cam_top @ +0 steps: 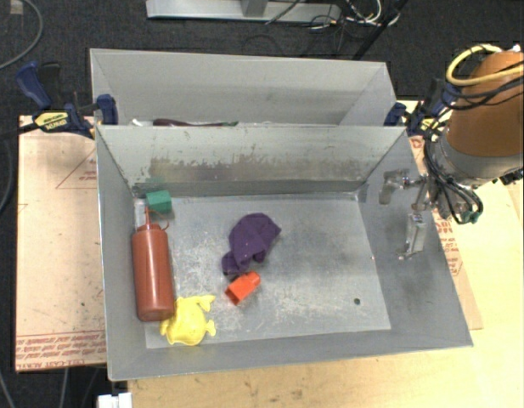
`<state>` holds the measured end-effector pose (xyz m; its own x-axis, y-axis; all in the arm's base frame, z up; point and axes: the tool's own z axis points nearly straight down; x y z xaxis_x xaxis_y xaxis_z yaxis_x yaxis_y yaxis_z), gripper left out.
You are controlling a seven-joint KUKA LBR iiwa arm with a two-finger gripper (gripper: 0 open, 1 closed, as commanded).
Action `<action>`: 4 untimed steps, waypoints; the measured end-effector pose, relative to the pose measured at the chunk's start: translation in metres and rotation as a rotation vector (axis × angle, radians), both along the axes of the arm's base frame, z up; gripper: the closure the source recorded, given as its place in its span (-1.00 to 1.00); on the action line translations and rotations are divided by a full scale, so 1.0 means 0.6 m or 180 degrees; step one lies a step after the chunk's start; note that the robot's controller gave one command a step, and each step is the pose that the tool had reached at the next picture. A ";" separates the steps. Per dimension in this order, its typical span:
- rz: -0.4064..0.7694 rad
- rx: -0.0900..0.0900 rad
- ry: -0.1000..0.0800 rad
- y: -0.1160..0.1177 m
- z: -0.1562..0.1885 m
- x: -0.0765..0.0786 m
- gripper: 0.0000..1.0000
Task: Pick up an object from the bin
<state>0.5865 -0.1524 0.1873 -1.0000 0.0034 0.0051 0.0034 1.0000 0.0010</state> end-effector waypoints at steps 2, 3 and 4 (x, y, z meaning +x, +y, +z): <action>0.0206 -0.0006 -0.0034 0.050 -0.063 0.073 -1.00; 0.0411 0.0008 -0.0001 0.079 -0.094 0.096 -1.00; 0.0555 -0.0013 -0.0052 0.148 -0.096 0.091 -1.00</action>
Offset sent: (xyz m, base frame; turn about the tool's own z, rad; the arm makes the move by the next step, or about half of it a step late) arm 0.0535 0.0396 -0.0546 -0.0834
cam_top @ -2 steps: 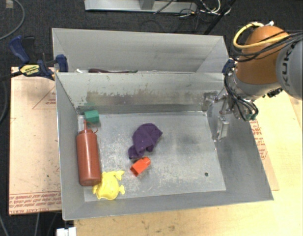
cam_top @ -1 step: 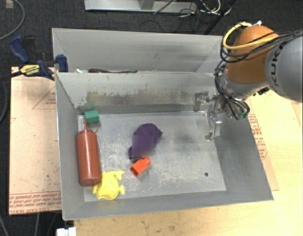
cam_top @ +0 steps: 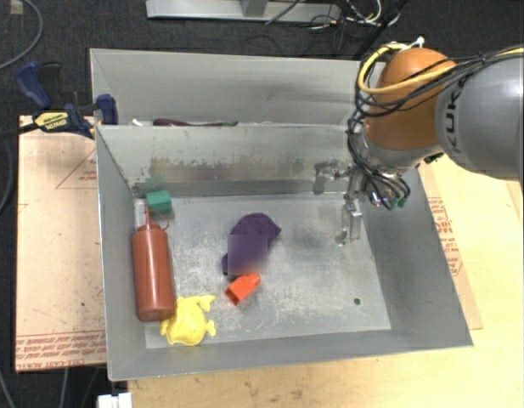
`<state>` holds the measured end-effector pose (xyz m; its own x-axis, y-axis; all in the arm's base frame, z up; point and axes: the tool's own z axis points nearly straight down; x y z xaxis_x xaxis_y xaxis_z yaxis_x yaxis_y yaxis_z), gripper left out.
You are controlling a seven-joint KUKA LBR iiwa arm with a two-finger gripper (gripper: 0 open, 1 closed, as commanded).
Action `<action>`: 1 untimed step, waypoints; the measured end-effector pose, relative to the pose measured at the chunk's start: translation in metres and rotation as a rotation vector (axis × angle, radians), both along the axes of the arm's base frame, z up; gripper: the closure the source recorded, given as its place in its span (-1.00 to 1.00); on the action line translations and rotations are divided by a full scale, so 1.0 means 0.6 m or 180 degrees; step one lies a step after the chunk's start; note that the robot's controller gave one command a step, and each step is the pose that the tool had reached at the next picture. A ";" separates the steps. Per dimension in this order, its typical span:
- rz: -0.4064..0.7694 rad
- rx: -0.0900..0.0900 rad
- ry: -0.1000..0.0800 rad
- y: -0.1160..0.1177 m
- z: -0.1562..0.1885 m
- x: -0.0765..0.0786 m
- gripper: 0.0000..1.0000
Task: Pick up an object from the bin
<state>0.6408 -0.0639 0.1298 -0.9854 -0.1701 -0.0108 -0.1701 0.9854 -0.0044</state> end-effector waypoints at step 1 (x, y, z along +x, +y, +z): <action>-0.0192 0.0030 0.0036 0.025 -0.069 0.007 -1.00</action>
Offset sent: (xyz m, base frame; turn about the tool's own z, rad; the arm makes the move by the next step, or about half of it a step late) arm -0.0386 0.0731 -0.0598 -0.0713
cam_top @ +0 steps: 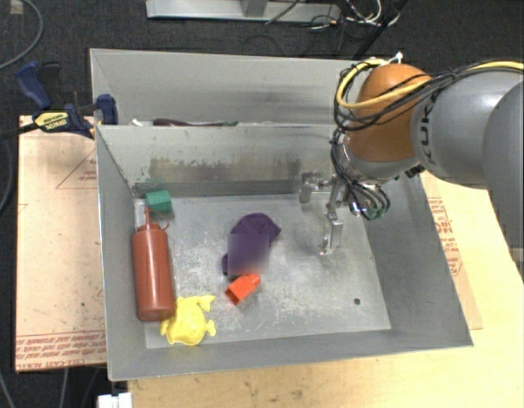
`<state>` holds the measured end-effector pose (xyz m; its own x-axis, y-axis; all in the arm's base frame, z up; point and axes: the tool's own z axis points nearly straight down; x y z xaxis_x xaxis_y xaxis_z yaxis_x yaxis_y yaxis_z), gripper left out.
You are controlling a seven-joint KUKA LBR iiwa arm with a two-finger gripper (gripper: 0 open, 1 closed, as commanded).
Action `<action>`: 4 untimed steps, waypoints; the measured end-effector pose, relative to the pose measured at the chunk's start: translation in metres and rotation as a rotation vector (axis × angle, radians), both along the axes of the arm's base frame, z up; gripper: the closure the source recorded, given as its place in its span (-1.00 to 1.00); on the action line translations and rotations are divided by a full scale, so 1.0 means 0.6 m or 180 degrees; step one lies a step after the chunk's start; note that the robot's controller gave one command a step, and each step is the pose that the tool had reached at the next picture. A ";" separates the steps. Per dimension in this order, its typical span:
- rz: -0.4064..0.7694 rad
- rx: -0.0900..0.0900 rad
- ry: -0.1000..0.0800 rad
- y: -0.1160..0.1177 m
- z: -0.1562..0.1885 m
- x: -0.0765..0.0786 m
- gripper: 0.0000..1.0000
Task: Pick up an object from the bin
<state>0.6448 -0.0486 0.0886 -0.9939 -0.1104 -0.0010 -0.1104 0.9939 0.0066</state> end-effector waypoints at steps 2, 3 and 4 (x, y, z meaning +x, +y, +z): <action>0.0350 -0.0010 -0.0016 0.105 -0.025 -0.061 -1.00; 0.0139 -0.0020 0.0005 0.119 0.040 -0.069 -1.00; 0.0255 -0.0013 -0.0017 0.171 0.132 -0.084 -1.00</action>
Offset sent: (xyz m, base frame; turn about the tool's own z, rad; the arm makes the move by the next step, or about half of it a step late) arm -0.0229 0.0158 -0.0186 0.3277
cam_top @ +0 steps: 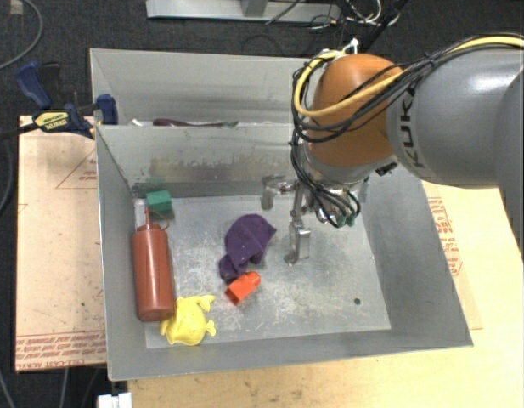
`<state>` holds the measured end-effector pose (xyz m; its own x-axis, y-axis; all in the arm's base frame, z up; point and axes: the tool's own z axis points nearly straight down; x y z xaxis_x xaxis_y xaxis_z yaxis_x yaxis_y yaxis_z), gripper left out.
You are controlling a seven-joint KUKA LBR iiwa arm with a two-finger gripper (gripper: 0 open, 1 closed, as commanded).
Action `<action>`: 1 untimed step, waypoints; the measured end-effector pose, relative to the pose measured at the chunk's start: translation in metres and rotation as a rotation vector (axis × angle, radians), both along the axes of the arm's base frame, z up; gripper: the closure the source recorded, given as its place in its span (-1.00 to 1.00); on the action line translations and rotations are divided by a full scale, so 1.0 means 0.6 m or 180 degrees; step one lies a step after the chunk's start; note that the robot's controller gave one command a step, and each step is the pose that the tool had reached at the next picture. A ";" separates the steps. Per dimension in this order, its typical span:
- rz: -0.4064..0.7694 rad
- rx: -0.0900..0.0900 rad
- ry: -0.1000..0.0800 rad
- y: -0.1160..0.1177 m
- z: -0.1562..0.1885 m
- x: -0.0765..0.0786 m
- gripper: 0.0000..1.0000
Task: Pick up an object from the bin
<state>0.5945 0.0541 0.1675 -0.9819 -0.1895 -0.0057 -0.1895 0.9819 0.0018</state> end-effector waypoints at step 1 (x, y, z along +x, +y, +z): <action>0.0079 0.0001 -0.0016 0.026 0.024 0.004 -1.00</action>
Offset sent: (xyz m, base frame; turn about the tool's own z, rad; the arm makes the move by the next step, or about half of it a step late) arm -0.0100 -0.0043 -0.0786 -0.2439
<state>0.5972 0.0694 0.1819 -0.9768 -0.2139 -0.0109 -0.2139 0.9768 0.0011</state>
